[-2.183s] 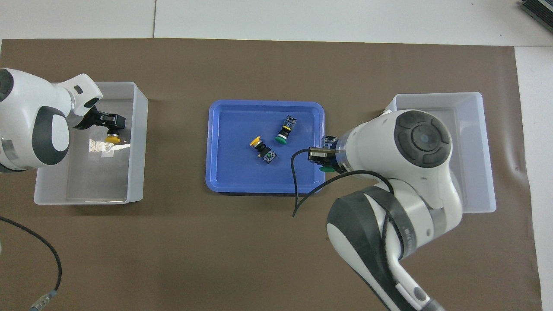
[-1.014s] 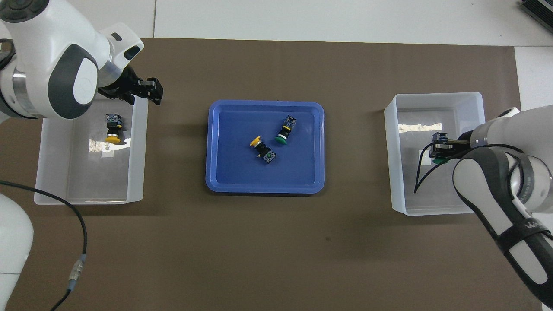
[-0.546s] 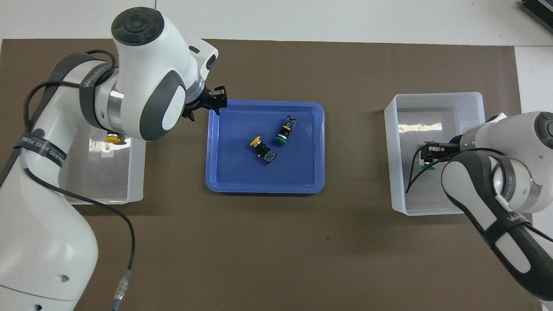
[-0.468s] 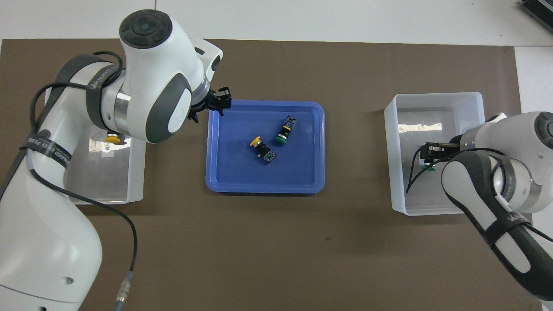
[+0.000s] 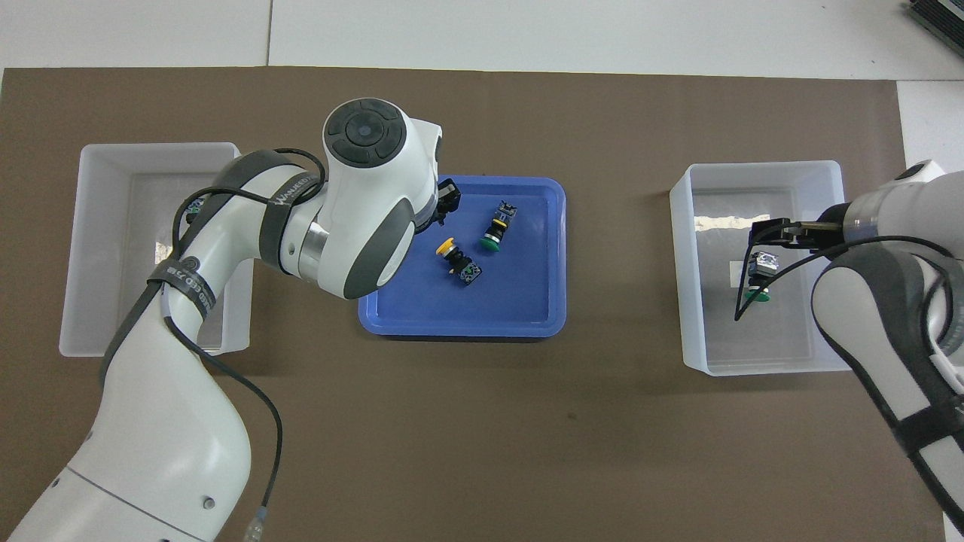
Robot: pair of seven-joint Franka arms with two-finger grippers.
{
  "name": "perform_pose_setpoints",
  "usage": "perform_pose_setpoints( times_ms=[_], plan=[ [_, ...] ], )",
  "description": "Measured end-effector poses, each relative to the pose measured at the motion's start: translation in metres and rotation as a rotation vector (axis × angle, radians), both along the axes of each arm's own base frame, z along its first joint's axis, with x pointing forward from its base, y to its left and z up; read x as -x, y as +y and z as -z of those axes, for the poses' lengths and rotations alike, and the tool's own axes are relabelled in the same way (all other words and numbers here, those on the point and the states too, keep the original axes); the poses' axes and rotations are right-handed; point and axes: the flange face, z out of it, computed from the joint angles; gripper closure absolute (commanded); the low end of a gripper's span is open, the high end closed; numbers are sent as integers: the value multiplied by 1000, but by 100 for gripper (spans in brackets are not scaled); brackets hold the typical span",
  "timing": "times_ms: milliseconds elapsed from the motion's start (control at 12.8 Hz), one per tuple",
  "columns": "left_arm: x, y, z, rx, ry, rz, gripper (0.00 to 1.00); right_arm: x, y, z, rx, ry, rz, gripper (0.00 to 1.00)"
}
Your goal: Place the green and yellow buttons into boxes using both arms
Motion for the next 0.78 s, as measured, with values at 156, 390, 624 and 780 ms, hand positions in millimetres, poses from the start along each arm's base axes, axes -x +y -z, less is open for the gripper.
perform_pose_setpoints(
  times_ms=[156,390,624,780],
  plan=[
    [14,-17,16,10,-12,-37,34,3,1,-52,3,20,-16,0],
    [33,-35,39,20,-25,-56,34,15,-3,-127,55,63,-32,0],
    [41,-39,52,27,-32,-67,34,30,-5,-174,54,91,6,0],
    [44,-39,58,33,-40,-75,33,41,-5,-194,52,90,18,0]
  ],
)
